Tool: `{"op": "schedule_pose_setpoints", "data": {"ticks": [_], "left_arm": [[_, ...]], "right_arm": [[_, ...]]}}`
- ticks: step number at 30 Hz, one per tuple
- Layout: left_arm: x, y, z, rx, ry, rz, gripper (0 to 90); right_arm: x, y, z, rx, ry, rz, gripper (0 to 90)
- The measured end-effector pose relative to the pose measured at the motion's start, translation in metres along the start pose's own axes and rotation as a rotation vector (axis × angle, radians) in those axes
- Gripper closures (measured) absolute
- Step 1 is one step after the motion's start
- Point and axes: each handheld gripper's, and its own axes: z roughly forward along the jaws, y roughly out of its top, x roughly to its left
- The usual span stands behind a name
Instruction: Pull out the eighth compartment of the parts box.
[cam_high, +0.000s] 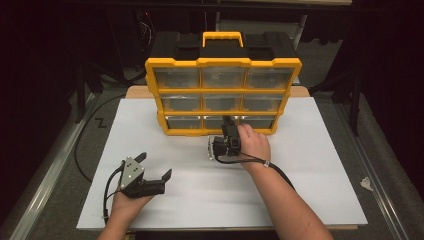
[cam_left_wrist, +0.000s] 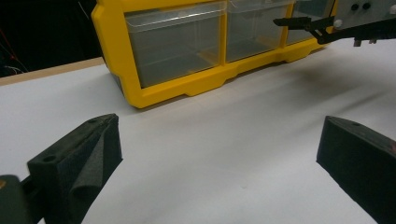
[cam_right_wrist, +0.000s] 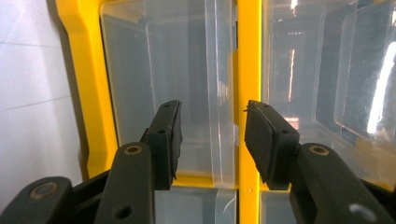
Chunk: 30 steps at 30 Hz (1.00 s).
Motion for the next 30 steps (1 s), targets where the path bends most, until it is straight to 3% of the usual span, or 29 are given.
{"op": "schedule_pose_setpoints", "data": {"ticks": [12, 30], "left_arm": [[0.0003, 0.0, 0.0003, -0.002, -0.002, 0.0, 1.1], [0.0009, 0.0, 0.0003, -0.004, -0.004, -0.005, 1.1]], "right_arm": [[0.0024, 0.0053, 0.0069, 0.0, -0.001, -0.009, 65.0], [0.0057, 0.0068, 0.0085, -0.004, -0.076, -0.021, 77.9]]}}
